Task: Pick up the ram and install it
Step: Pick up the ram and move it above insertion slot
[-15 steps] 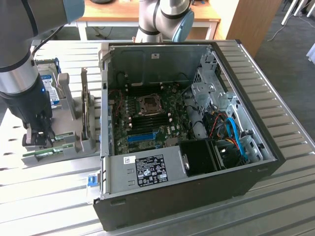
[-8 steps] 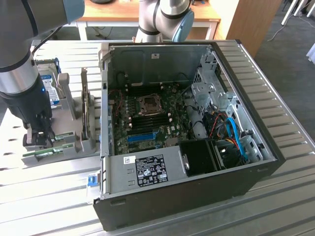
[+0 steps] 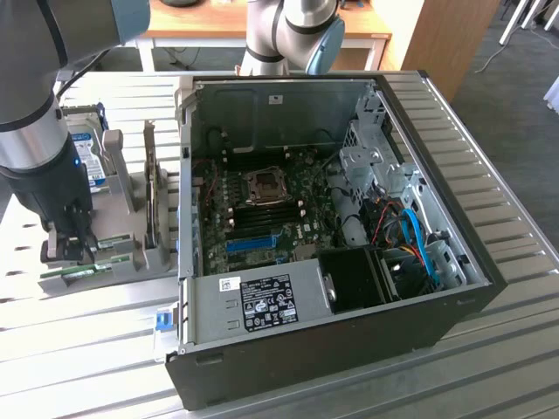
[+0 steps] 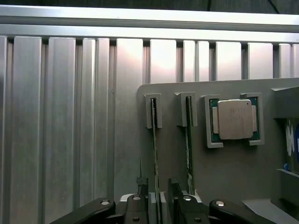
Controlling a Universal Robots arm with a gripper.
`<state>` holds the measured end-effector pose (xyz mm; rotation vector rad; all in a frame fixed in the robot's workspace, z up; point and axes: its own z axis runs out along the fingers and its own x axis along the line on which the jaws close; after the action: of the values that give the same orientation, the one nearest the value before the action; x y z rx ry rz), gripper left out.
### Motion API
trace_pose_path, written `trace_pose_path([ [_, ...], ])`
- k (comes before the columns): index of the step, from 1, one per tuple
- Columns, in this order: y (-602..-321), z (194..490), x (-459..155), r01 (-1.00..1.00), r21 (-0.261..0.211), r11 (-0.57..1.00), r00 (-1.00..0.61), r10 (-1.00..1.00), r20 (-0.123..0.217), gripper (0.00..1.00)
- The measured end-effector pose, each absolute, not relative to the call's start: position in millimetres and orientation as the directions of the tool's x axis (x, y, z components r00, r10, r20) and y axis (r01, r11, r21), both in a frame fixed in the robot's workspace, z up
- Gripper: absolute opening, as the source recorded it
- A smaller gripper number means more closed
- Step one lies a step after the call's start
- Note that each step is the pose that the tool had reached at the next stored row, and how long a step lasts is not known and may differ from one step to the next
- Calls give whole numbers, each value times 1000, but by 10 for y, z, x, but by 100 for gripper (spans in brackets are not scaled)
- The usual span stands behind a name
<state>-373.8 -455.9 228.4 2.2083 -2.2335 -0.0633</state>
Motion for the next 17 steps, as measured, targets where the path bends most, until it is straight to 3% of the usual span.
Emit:
trace_pose_path([
  [17, -4561, 2147, -3738, -1000, 29, 11, -12, -1000, -28, 31],
])
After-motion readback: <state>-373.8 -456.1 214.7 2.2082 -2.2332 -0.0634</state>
